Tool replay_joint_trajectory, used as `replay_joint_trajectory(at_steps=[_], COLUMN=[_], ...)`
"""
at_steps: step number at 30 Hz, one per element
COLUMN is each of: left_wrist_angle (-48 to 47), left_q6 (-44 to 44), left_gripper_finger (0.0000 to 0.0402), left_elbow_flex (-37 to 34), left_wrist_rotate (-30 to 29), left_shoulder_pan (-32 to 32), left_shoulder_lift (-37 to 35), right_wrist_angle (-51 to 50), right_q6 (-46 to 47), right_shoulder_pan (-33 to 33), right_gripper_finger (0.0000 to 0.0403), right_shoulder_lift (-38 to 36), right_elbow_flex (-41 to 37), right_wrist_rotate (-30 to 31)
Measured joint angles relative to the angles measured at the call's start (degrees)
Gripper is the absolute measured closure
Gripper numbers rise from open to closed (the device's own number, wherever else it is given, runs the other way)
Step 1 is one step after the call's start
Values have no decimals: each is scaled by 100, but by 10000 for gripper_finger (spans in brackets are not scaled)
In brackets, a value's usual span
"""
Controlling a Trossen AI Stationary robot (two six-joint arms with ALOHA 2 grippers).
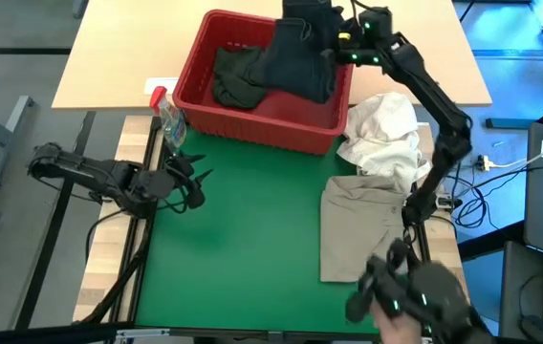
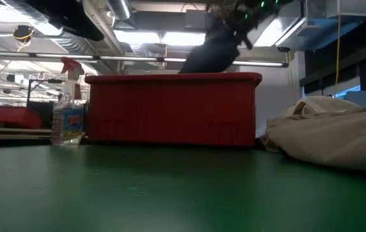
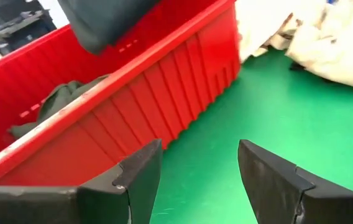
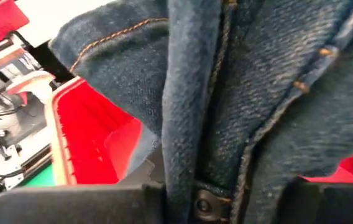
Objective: Fold Laundry from Bin
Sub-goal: Fold the blue pants into the red laundry bin
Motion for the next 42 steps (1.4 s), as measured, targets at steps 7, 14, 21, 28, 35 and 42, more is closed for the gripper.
replay_joint_trajectory(at_steps=[7,14,21,28,35,42], left_wrist_angle=[31,212,688,986,1034,1049], left_q6=[7,288,628,913,931,1051], left_gripper_finger=[195,195,195,195,195,195], left_elbow_flex=[4,4,4,4,4,4], left_wrist_rotate=[315,326,328,328,734,955], left_shoulder_pan=[628,1115,1422,1667,1933,2144], left_shoulder_lift=[15,20,20,20,22,22], right_wrist_angle=[591,455,-253,-890,-1037,-2500], right_q6=[6,-114,-259,-576,-567,-807], right_shoulder_pan=[-547,-590,-636,-590,-603,-607], right_gripper_finger=[313,313,313,308,173,69], right_shoulder_lift=[1084,1925,2467,2640,2646,2603], right_elbow_flex=[0,0,2,21,200,1516], right_wrist_rotate=[-1053,-1667,-942,418,614,637])
